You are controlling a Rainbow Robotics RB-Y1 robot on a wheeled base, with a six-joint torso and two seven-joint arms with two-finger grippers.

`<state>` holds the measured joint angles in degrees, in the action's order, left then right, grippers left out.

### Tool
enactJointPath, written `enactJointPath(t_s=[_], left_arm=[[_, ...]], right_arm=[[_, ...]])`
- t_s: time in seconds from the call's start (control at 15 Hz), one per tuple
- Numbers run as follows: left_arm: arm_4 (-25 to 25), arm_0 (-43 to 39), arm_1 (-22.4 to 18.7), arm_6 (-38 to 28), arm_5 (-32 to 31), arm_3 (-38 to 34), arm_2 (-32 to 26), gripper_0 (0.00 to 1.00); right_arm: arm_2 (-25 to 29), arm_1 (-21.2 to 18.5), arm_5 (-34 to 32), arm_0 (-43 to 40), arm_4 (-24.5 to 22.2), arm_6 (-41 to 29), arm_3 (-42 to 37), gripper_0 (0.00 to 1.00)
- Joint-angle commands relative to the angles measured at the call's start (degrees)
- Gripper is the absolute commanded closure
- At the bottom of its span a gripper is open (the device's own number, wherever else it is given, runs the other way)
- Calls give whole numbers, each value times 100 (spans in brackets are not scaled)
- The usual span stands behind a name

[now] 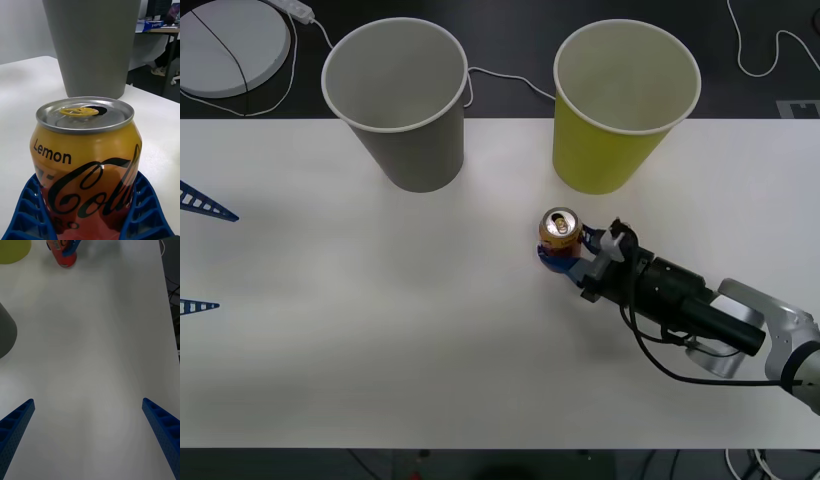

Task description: Put the can into the green bin and the plastic bottle into the gray bin

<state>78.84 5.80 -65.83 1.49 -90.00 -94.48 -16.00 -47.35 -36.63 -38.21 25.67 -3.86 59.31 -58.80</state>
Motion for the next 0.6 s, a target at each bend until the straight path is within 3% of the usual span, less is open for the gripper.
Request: enactJointPath(t_s=[0.07, 0.33, 0.6], left_arm=[[0, 0, 0, 0, 0, 0, 0, 0], [0, 0, 0, 0, 0, 0, 0, 0], [0, 0, 0, 0, 0, 0, 0, 0]], right_arm=[[7, -133, -11, -9, -124, -86, -140, 100], [68, -520, -11, -123, -440, -306, -545, 100], [851, -1039, -20, -563, -2171, -1694, -1397, 100]])
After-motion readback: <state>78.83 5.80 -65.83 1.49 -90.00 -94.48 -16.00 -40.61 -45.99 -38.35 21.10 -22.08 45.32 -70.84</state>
